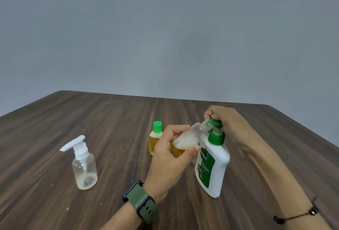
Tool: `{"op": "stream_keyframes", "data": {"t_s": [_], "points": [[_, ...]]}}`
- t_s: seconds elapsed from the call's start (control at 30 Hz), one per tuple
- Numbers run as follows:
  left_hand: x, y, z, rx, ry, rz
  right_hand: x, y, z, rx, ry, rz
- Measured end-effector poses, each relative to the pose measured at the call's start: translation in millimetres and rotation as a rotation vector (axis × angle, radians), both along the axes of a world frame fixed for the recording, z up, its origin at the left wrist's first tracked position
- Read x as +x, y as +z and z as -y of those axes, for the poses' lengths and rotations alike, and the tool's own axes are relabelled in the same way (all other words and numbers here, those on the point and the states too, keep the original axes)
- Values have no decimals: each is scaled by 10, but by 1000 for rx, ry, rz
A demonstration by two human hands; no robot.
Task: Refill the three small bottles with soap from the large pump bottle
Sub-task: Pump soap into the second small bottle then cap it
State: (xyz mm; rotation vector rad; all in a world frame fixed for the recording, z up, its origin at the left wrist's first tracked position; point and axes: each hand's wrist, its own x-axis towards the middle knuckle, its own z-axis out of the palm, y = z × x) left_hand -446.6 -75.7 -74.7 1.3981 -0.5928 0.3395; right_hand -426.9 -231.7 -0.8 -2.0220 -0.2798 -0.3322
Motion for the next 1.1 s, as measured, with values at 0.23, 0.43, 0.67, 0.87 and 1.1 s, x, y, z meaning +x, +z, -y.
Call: {"op": "stream_keyframes", "data": {"t_s": [0.23, 0.43, 0.67, 0.87, 1.1], "points": [[-12, 19, -21, 41, 7, 5, -5, -146, 18, 4, 19, 18], [-5, 52, -48, 24, 10, -18, -25, -20, -19, -3, 23, -21], [11, 39, -22, 28, 7, -24, 49, 122, -8, -151, -78, -241], [37, 14, -41, 81, 24, 14, 31, 20, -5, -169, -44, -248], [31, 16, -42, 44, 6, -11, 73, 64, -1, -228, -61, -242]]}}
